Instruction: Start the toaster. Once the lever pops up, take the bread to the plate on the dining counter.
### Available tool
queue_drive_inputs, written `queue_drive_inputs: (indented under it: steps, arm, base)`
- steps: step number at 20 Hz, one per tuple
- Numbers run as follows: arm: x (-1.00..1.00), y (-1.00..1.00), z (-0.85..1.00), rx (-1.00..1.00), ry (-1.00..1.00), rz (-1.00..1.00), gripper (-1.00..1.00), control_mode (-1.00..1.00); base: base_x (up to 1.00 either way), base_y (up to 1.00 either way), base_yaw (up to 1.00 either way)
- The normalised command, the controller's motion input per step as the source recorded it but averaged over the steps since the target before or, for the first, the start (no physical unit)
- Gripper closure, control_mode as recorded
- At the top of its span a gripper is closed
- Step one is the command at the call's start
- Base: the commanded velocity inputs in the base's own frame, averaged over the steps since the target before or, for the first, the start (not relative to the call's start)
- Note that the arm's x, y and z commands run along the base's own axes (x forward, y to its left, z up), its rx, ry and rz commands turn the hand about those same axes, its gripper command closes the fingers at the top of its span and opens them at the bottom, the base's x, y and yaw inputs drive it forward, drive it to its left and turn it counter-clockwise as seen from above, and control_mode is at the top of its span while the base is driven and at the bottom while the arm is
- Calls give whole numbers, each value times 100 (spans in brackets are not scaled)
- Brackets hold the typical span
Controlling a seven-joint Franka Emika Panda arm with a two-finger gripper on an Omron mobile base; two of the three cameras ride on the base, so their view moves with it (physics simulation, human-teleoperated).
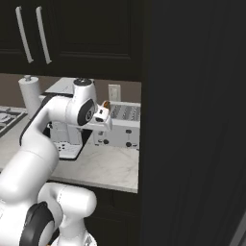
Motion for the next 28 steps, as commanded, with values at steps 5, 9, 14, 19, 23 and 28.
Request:
queue_drive_inputs:
  steps: [5,9,14,19,23,28]
  arm:
    - [11,-4,-12,0,-7,0,-100,-100]
    - [0,-11,-12,0,-15,0,-100,-100]
    - [6,-5,-13,0,-13,0,-100,-100]
    - [18,-7,-13,0,-9,0,-100,-100]
    - [21,-8,-12,0,-6,0,-100,-100]
    - [21,-6,-6,0,-3,0,-100,-100]
  base:
    - [0,0,0]
    - [0,0,0]
    - [0,0,0]
    - [0,0,0]
    - [0,0,0]
    - [0,0,0]
